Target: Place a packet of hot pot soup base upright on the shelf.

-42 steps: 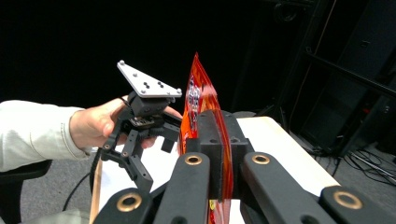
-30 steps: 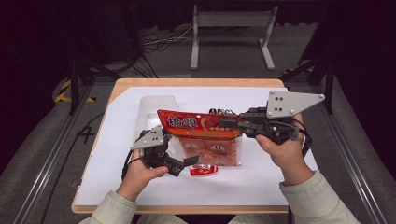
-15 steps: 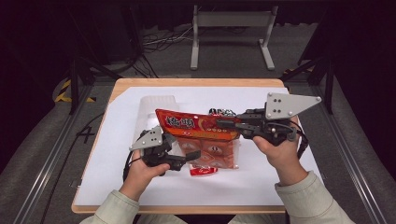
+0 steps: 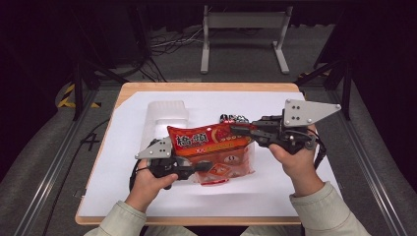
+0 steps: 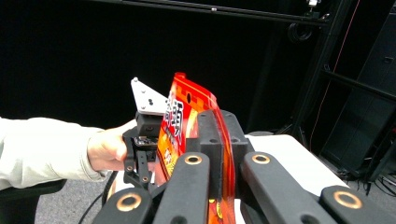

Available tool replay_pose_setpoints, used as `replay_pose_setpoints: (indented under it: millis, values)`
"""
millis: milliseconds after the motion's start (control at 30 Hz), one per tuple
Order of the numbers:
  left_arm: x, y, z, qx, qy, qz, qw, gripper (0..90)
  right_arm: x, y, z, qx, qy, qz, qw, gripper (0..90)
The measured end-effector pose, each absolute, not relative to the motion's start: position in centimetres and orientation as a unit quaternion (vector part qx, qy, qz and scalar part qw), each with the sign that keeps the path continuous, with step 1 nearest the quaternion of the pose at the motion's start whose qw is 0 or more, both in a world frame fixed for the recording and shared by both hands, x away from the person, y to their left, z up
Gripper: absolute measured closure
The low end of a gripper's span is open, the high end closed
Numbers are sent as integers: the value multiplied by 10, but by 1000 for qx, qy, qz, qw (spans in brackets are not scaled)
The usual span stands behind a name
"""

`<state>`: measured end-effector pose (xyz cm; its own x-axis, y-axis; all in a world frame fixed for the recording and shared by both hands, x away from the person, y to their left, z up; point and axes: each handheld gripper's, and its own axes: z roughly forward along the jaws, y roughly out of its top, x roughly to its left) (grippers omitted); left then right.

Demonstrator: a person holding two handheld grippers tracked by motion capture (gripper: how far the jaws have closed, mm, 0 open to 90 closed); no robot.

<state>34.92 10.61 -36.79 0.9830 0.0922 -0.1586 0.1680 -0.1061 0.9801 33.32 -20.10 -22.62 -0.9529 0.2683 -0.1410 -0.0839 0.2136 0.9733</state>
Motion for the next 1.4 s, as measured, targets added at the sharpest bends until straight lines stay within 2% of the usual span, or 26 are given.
replay_pose_setpoints:
  millis: [333, 533, 667, 800, 1067, 1233, 1400]
  values:
    - [345, 106, -366, 754, 112, -31, 646, 705, 338, -205, -233, 67, 768, 622, 139, 900]
    - [342, 106, -363, 754, 124, -23, 644, 706, 336, -206, -233, 73, 770, 615, 155, 874]
    - [339, 105, -359, 753, 127, -8, 646, 707, 338, -208, -234, 83, 764, 620, 157, 773]
    - [339, 106, -356, 752, 128, -2, 646, 708, 338, -209, -234, 88, 761, 623, 160, 714]
    - [342, 106, -345, 747, 135, 2, 651, 708, 328, -231, -235, 110, 728, 645, 203, 528]
    - [347, 112, -334, 738, 143, 16, 659, 708, 325, -257, -241, 149, 712, 652, 214, 525]
    - [359, 118, -322, 733, 154, 15, 663, 708, 325, -275, -266, 182, 717, 640, 207, 547]
